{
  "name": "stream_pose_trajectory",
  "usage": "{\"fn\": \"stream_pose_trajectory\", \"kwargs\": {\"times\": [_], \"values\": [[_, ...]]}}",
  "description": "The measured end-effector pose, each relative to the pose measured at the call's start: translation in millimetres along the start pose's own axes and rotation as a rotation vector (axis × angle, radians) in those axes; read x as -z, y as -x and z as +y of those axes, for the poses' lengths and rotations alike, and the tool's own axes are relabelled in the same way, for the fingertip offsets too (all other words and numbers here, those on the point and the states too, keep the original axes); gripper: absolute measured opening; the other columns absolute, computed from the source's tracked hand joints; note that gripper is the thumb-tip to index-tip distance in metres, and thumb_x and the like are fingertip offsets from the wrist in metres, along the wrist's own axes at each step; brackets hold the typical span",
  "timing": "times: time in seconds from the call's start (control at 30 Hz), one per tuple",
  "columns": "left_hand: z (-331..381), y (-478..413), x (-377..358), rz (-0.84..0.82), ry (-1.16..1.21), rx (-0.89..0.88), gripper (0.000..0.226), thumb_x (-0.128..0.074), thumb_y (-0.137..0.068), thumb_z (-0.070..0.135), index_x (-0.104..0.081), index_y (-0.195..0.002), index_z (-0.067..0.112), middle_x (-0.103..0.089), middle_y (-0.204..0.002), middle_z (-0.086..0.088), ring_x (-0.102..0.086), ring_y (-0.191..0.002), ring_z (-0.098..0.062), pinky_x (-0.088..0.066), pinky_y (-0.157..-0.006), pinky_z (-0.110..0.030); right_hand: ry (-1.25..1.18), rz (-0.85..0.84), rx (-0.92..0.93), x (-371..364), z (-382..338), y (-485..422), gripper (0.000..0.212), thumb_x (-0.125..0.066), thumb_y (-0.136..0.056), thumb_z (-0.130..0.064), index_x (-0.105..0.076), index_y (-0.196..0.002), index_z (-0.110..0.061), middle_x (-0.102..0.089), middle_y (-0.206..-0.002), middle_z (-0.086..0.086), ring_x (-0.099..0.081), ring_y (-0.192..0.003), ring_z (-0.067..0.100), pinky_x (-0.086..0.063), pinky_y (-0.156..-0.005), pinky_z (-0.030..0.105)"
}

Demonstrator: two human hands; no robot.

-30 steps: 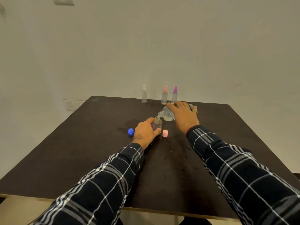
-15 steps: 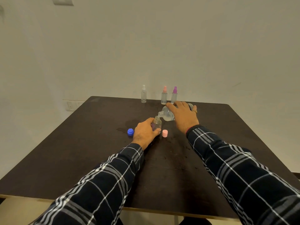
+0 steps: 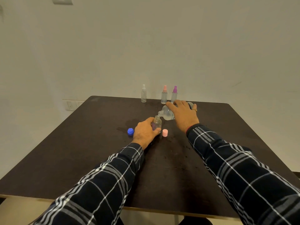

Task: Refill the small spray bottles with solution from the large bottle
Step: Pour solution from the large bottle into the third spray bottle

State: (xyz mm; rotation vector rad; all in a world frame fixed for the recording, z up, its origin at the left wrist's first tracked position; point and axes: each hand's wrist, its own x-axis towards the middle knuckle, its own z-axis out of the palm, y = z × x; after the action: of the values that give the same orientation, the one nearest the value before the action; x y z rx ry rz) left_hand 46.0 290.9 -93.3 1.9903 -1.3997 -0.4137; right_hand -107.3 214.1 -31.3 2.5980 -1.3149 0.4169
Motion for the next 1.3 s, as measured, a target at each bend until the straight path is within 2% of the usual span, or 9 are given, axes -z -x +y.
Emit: {"fn": "stream_pose_trajectory", "kwargs": {"times": [0.7, 1.03, 1.3], "values": [[-0.2, -1.2, 0.3, -0.003, 0.007, -0.007, 0.05, -0.071, -0.09, 0.035, -0.052, -0.136, 0.025, -0.067, -0.124, 0.0, -0.063, -0.114, -0.018, -0.049, -0.101, -0.038, 0.0, -0.005, 0.002, 0.0, 0.4, -1.8, 0.074, -0.068, -0.089, -0.01, -0.032, -0.149, -0.034, -0.039, -0.147, 0.007, -0.03, -0.142, 0.031, -0.018, -0.111, 0.073], [-1.9, -0.6, -0.4, 0.028, -0.008, -0.03, 0.049, -0.072, -0.089, 0.037, -0.054, -0.133, 0.026, -0.07, -0.117, 0.002, -0.065, -0.109, -0.017, -0.052, -0.098, -0.037, 0.004, 0.006, 0.0, 0.1, 0.4, -2.1, 0.074, -0.063, -0.089, -0.002, -0.032, -0.148, -0.035, -0.039, -0.144, 0.006, -0.031, -0.14, 0.03, -0.017, -0.11, 0.075], [-2.8, -1.8, -1.7, 0.023, 0.0, -0.012, 0.049, -0.073, -0.088, 0.038, -0.054, -0.132, 0.027, -0.069, -0.118, 0.001, -0.065, -0.109, -0.018, -0.052, -0.099, -0.041, 0.013, 0.007, -0.001, -2.2, 0.3, -2.4, 0.074, -0.065, -0.089, -0.006, -0.032, -0.148, -0.035, -0.039, -0.144, 0.007, -0.031, -0.14, 0.03, -0.018, -0.11, 0.075]]}}
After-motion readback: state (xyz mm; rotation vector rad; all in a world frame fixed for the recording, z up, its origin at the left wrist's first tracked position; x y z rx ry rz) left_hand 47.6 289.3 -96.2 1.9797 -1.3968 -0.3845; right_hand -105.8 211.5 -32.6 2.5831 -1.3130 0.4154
